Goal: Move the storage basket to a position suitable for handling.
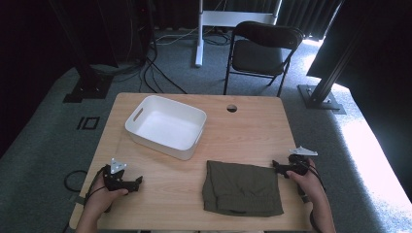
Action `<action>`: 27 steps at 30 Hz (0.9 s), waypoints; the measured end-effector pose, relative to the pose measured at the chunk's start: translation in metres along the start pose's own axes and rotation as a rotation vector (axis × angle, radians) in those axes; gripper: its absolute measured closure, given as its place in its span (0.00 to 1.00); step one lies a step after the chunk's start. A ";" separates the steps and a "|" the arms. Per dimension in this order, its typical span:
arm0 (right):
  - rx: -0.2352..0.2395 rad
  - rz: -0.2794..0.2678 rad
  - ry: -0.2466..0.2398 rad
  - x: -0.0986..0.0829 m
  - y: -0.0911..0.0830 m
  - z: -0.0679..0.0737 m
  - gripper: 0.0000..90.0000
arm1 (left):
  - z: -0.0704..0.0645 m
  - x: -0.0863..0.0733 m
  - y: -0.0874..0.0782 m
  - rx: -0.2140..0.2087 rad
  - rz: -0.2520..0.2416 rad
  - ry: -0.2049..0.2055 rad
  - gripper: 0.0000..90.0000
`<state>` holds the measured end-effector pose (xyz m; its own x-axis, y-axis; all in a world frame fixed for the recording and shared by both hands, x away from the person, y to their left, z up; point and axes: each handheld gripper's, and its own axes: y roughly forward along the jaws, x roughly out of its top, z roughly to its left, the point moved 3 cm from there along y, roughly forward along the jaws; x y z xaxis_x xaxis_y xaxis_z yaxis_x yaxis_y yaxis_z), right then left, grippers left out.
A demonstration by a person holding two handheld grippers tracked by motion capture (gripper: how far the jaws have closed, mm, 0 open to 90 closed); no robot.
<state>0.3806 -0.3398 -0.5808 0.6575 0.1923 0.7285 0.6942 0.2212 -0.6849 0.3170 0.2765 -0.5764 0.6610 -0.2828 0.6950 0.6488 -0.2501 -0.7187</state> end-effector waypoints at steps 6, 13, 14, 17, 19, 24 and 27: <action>-0.002 0.000 0.002 0.000 0.000 0.000 0.12 | 0.008 -0.001 -0.002 -0.001 0.013 0.001 0.04; 0.001 0.004 0.003 0.003 0.001 0.005 0.12 | 0.017 0.001 -0.003 0.007 0.025 0.002 0.07; 0.007 -0.005 0.006 0.008 0.002 0.008 0.12 | 0.020 0.003 -0.004 0.008 0.018 0.001 0.07; 0.007 -0.015 0.000 0.013 0.001 0.011 0.12 | 0.022 0.006 -0.004 0.005 0.015 -0.001 0.07; 0.011 -0.025 0.003 0.020 0.001 0.014 0.12 | 0.023 0.008 -0.003 -0.001 0.017 -0.002 0.07; 0.028 -0.050 -0.010 0.039 -0.001 0.027 0.12 | 0.028 0.014 0.000 -0.004 0.025 0.002 0.07; 0.038 -0.057 -0.016 0.044 -0.001 0.034 0.12 | 0.029 0.016 0.001 0.001 0.026 0.007 0.07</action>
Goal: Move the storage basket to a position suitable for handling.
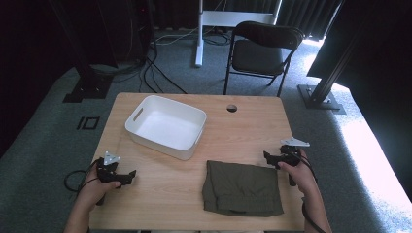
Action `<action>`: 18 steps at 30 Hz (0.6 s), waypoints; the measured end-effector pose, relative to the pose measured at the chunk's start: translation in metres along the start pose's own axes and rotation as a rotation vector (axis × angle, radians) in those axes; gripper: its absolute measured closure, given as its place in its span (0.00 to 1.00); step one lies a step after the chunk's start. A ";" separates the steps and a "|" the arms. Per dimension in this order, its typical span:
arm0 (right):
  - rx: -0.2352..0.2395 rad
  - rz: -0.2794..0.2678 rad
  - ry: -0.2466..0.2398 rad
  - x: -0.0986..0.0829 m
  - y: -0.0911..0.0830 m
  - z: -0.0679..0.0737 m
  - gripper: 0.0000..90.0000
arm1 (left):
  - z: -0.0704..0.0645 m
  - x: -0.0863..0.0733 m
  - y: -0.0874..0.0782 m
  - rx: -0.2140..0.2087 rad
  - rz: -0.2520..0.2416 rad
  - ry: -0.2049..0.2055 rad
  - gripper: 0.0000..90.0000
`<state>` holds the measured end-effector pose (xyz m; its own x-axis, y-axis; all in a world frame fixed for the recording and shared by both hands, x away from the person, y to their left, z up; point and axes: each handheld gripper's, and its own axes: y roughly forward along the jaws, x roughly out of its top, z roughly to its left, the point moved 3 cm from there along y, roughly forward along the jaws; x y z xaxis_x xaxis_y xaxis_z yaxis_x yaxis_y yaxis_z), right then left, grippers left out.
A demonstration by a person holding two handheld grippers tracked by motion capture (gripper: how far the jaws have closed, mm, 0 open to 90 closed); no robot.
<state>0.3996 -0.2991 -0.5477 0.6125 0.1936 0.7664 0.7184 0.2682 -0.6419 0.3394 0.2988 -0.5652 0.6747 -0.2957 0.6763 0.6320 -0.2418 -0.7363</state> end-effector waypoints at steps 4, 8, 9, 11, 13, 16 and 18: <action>0.023 -0.017 -0.025 0.010 0.002 0.014 0.12 | 0.004 0.005 0.001 -0.003 0.000 -0.004 0.07; 0.058 -0.030 -0.061 0.021 0.005 0.034 0.12 | 0.010 0.011 0.002 0.007 0.000 0.027 0.07; 0.066 -0.033 -0.067 0.023 0.005 0.039 0.12 | 0.011 0.013 0.002 0.007 -0.002 0.019 0.07; 0.078 -0.036 -0.074 0.027 0.007 0.046 0.12 | 0.012 0.015 0.002 0.007 -0.006 0.014 0.07; 0.089 -0.041 -0.091 0.030 0.009 0.054 0.12 | 0.015 0.021 0.002 0.013 -0.010 0.019 0.07; 0.100 -0.041 -0.104 0.033 0.011 0.062 0.12 | 0.017 0.026 0.001 0.018 -0.019 0.018 0.07; 0.107 -0.040 -0.119 0.036 0.014 0.070 0.12 | 0.018 0.030 0.001 0.018 -0.026 0.019 0.07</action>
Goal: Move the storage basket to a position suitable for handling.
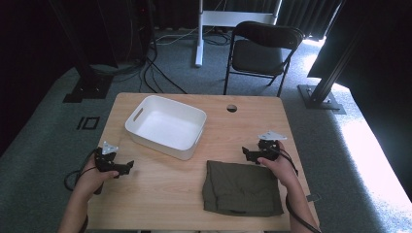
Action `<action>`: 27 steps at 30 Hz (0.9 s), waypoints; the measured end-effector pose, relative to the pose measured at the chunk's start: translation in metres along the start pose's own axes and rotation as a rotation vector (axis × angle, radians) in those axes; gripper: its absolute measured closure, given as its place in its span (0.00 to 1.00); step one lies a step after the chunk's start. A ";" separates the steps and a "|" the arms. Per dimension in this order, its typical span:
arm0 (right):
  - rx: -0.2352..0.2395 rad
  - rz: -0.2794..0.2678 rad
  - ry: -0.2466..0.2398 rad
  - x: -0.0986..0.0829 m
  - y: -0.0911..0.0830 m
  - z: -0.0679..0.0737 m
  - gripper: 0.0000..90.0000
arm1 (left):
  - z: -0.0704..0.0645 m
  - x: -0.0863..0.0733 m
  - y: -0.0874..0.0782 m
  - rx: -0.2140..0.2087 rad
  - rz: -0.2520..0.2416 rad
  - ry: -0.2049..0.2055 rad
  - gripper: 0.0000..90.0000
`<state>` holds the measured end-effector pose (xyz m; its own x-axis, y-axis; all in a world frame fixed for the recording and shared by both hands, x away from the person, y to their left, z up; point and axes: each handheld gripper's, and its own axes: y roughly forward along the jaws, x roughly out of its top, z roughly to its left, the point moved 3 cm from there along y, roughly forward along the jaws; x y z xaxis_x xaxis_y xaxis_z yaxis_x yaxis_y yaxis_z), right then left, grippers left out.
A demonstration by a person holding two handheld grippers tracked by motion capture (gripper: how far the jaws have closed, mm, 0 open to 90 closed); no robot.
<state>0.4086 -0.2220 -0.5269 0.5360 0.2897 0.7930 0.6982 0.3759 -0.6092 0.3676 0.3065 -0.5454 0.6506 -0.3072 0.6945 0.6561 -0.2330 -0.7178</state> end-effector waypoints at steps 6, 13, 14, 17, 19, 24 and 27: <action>0.035 -0.007 -0.042 0.014 0.009 0.024 0.12 | 0.004 0.017 -0.004 0.008 -0.017 0.016 0.07; 0.089 -0.053 -0.059 0.038 0.017 0.054 0.12 | 0.002 0.036 -0.006 0.003 -0.032 0.049 0.07; 0.093 -0.059 -0.065 0.041 0.018 0.057 0.12 | 0.001 0.038 -0.006 -0.007 -0.038 0.048 0.07; 0.108 -0.065 -0.079 0.049 0.019 0.066 0.12 | 0.001 0.041 -0.007 -0.014 -0.050 0.045 0.07; 0.117 -0.068 -0.085 0.054 0.020 0.072 0.12 | 0.003 0.046 -0.009 -0.010 -0.060 0.048 0.07; 0.133 -0.080 -0.085 0.062 0.022 0.080 0.12 | 0.008 0.059 -0.016 0.003 -0.097 0.025 0.07; 0.143 -0.083 -0.086 0.066 0.024 0.087 0.12 | 0.010 0.067 -0.019 0.008 -0.119 0.021 0.07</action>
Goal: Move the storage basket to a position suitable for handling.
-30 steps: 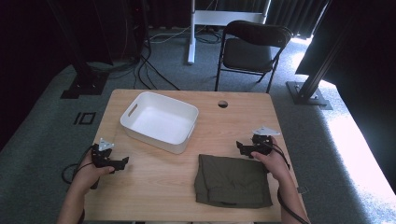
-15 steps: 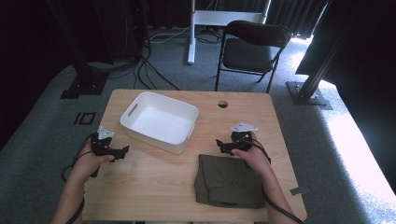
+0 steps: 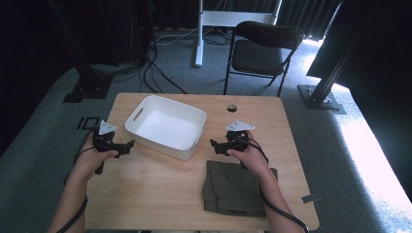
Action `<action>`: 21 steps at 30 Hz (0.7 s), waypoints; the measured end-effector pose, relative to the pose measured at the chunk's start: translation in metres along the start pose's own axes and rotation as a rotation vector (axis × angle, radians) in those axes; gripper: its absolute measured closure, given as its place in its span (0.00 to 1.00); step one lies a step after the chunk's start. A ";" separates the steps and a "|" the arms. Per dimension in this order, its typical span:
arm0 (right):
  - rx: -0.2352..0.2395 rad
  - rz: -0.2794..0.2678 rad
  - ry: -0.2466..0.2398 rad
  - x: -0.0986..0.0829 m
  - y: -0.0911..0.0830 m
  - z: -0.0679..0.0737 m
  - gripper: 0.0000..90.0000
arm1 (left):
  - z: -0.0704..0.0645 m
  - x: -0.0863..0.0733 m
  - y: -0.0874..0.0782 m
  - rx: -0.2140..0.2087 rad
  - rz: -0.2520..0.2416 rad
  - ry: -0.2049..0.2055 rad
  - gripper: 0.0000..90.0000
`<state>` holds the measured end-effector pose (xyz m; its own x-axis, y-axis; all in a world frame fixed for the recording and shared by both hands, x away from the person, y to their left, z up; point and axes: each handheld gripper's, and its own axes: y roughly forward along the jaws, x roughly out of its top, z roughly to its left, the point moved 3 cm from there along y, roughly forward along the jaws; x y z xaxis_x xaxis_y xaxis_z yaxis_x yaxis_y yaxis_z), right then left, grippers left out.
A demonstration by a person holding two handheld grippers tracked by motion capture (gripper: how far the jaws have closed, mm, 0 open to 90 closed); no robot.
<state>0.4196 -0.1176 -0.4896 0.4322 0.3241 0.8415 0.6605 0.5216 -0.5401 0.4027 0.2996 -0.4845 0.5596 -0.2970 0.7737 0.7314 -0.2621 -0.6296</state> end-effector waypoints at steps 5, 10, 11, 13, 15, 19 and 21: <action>0.010 -0.003 0.003 0.005 0.005 0.009 0.12 | 0.001 0.023 0.002 -0.005 -0.039 0.011 0.07; 0.032 -0.021 0.006 0.013 0.011 0.020 0.12 | 0.003 0.039 0.011 -0.033 -0.067 0.000 0.07; 0.032 -0.021 0.006 0.013 0.011 0.020 0.12 | 0.003 0.039 0.011 -0.033 -0.067 0.000 0.07; 0.032 -0.029 0.007 0.018 0.016 0.025 0.12 | 0.005 0.042 0.016 -0.042 -0.070 -0.011 0.07; 0.034 -0.031 0.015 0.022 0.021 0.031 0.12 | 0.007 0.045 0.021 -0.029 -0.075 -0.024 0.07; 0.023 -0.031 0.030 0.028 0.033 0.041 0.12 | 0.011 0.048 0.031 0.008 -0.065 -0.022 0.07; 0.006 -0.022 0.024 0.027 0.040 0.047 0.12 | 0.014 0.049 0.037 0.043 -0.051 -0.020 0.08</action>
<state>0.4289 -0.0513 -0.4884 0.4322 0.2940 0.8525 0.6661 0.5332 -0.5216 0.4621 0.2882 -0.4692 0.5284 -0.2659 0.8063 0.7750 -0.2366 -0.5859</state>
